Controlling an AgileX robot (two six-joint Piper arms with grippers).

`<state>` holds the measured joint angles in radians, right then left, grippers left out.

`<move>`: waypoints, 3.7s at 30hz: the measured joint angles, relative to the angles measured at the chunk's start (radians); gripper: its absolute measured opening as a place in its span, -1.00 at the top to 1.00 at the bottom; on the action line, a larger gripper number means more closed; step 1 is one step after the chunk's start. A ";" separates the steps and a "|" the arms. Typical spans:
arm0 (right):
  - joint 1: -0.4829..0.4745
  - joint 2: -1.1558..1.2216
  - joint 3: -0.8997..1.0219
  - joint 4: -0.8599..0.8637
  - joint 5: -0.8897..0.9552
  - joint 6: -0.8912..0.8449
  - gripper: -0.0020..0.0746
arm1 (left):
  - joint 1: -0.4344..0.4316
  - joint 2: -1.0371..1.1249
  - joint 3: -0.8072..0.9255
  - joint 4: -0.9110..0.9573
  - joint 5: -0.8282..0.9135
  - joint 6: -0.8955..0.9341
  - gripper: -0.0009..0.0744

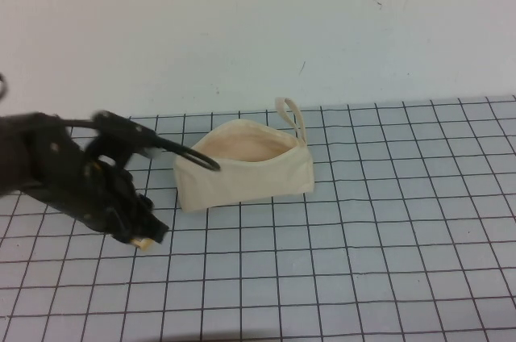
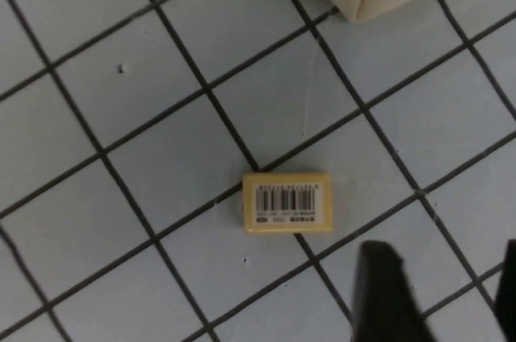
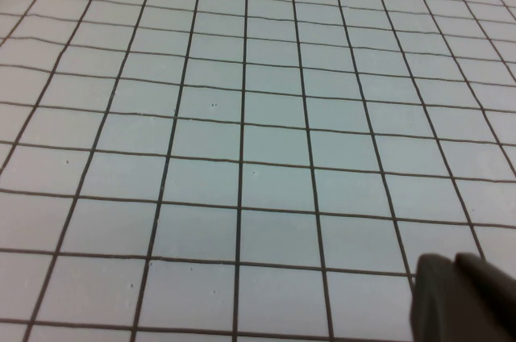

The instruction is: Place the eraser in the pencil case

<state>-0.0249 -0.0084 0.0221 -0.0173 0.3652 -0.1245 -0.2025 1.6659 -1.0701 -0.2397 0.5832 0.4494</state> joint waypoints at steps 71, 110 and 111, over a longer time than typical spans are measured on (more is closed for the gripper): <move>0.000 0.000 0.000 0.000 0.000 0.000 0.95 | -0.045 0.181 -0.572 -0.245 0.185 -0.098 0.23; 0.000 0.000 0.000 0.000 0.000 0.000 0.95 | -0.066 -0.569 -0.188 0.626 0.005 -0.588 0.98; 0.000 0.000 0.000 0.000 0.000 0.000 0.95 | -0.066 -0.614 -0.111 0.636 -0.020 -0.602 0.98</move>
<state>-0.0249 -0.0084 0.0221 -0.0173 0.3652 -0.1245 -0.2689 1.0521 -1.1816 0.3965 0.5635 -0.1530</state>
